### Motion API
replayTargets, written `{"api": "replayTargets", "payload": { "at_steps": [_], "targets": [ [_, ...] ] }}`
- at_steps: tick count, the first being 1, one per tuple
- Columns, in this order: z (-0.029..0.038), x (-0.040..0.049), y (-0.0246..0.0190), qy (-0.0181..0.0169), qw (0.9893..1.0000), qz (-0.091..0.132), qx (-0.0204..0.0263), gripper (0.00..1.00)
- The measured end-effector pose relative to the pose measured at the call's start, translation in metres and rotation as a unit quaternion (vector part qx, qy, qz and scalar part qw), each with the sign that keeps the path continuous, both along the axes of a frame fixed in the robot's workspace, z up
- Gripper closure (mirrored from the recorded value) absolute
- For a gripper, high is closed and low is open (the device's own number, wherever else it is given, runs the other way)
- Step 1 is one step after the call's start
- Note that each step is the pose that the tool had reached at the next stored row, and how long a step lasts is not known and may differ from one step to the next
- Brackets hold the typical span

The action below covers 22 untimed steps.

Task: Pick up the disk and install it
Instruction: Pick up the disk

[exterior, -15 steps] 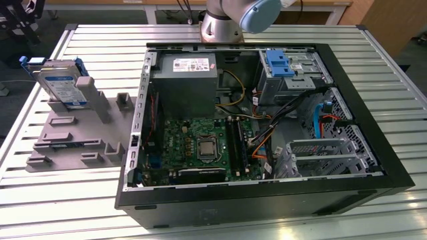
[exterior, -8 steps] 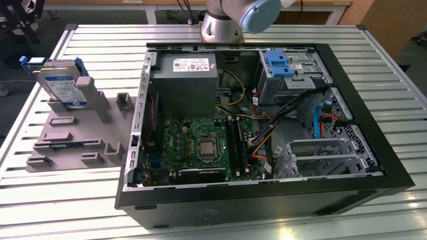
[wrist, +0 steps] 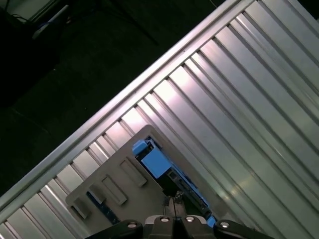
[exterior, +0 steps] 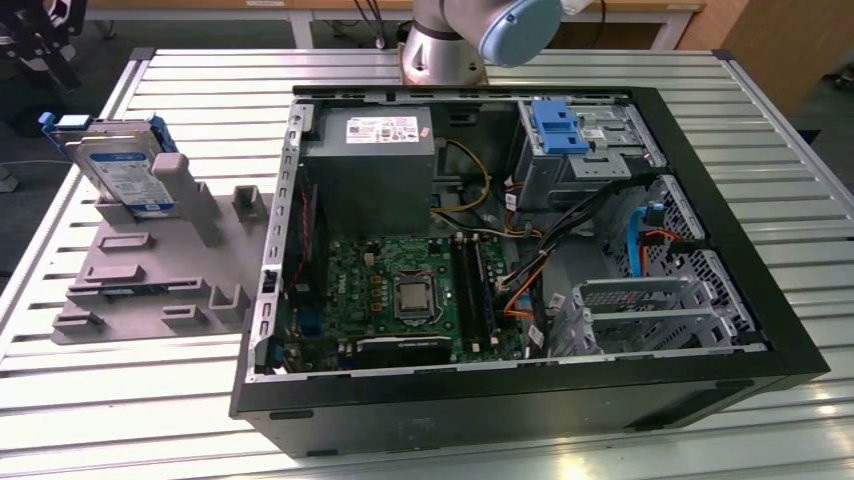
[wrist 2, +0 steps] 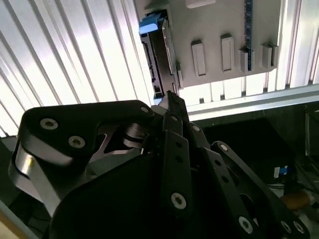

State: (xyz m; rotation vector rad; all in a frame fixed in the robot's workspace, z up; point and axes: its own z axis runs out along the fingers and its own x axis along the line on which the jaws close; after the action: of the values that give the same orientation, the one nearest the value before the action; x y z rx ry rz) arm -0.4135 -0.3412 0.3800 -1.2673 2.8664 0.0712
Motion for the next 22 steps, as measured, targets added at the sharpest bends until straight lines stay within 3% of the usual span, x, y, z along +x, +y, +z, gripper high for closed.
{"api": "replayTargets", "payload": {
  "at_steps": [8,18,22],
  "targets": [
    [-0.0002,0.0000,0.0000,0.0000,0.9983,0.059,0.0000,0.89],
    [-0.0003,0.0000,0.0000,0.0000,0.9982,0.060,0.0000,0.89],
    [-0.0003,0.0000,0.0000,0.0000,0.9970,0.078,0.0000,0.89]
  ]
}}
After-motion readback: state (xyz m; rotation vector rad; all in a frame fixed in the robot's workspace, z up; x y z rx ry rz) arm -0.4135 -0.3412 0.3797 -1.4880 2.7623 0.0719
